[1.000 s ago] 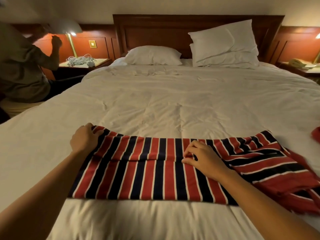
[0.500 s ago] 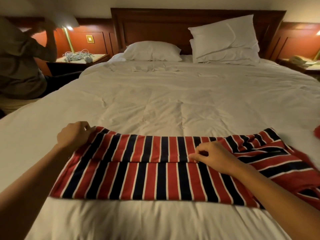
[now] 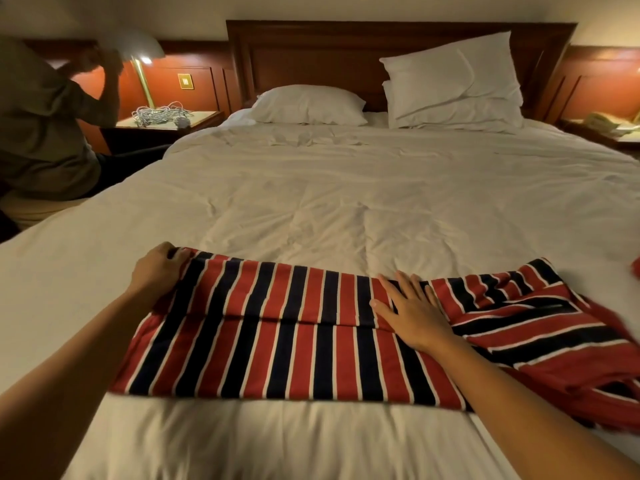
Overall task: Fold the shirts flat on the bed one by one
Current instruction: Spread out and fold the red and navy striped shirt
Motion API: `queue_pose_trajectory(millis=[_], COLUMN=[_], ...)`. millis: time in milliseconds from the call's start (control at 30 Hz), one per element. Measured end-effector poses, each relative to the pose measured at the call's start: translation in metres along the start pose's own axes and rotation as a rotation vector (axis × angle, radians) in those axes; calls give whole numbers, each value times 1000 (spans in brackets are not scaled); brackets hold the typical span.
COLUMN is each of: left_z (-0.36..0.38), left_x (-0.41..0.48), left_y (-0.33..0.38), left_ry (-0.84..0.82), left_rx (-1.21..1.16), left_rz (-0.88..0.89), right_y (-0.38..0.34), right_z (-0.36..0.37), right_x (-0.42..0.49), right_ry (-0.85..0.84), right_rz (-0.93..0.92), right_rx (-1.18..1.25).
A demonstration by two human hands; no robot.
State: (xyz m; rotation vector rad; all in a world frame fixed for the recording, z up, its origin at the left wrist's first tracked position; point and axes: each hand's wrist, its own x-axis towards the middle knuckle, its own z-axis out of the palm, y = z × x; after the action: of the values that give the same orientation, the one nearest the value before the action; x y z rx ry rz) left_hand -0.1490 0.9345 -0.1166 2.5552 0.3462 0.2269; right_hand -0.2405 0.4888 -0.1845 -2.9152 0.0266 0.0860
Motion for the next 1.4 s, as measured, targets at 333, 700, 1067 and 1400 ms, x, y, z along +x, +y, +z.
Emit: queue_pose_trajectory(millis=[333, 700, 1067, 1400], left_z=[-8, -11, -30, -41], left_x=[-40, -78, -79, -80], left_y=[-4, -6, 1, -12], left_ry=[123, 135, 279, 31], left_rx=[130, 70, -36, 153], left_rz=[113, 163, 316, 248], right_y=[0, 6, -2, 5], right_z=[-20, -27, -42, -56], right_x=[-11, -51, -53, -66], right_ry=[-59, 212, 191, 74], right_rz=[-40, -231, -263, -272], right_rx=[194, 250, 94, 169])
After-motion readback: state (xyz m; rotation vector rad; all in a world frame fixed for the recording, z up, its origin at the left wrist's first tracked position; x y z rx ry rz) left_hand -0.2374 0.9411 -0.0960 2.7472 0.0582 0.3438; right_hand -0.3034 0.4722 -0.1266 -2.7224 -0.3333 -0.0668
